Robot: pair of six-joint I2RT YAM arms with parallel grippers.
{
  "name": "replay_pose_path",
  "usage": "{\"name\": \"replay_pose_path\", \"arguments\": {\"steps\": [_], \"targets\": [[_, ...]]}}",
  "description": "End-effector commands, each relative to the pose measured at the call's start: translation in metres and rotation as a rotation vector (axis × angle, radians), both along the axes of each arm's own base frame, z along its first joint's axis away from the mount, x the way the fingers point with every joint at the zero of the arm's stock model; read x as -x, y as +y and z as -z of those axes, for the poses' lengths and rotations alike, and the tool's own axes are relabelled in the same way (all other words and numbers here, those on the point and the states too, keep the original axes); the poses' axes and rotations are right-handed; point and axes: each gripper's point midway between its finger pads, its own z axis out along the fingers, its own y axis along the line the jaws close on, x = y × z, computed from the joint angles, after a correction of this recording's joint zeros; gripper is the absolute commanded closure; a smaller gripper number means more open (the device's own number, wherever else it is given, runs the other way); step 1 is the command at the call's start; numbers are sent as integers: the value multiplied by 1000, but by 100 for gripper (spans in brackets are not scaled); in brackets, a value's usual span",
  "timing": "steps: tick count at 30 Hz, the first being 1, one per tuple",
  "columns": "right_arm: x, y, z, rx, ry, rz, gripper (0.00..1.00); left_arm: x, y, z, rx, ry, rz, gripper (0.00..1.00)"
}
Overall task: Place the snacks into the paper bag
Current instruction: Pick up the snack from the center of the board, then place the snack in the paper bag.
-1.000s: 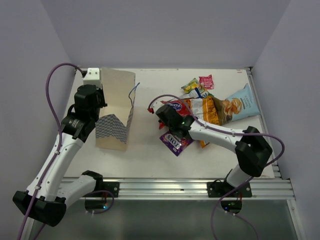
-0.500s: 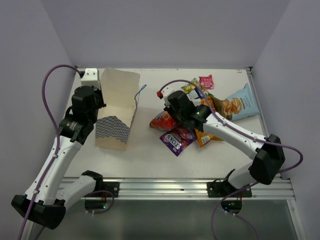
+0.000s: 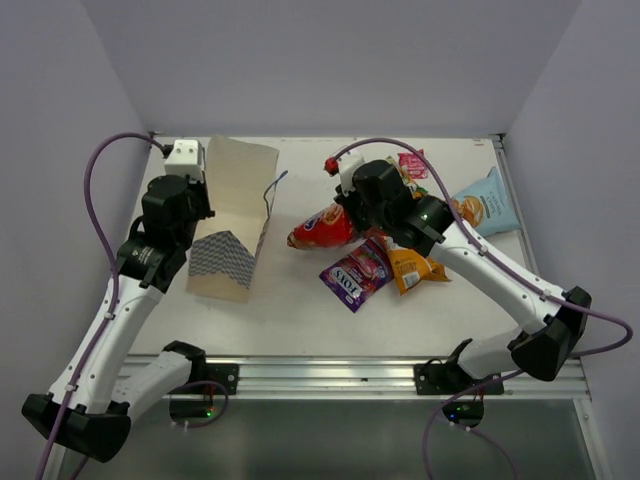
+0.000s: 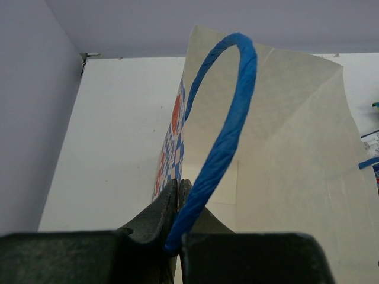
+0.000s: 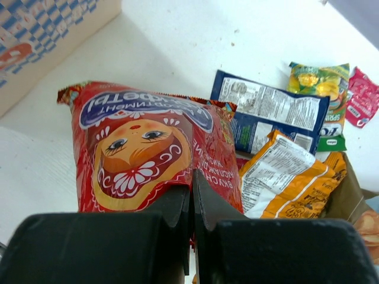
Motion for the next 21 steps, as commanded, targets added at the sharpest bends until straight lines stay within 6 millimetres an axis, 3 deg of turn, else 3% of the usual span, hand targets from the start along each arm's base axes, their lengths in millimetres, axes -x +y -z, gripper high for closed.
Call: {"name": "replay_pose_path", "arguments": {"steps": [1, 13, 16, 21], "targets": [[-4, -1, -107, -200, -226, 3, 100, -5, -6, -15, 7, -67, 41, 100], [-5, -16, -219, -261, -469, -6, 100, -8, -30, -13, 10, -56, 177, 100], [-2, -22, -259, -290, -545, -1, 100, -9, -36, -13, 10, -48, 210, 100], [0, -28, -297, -302, -636, -6, 100, -11, -41, -8, 6, -15, 238, 100]]}}
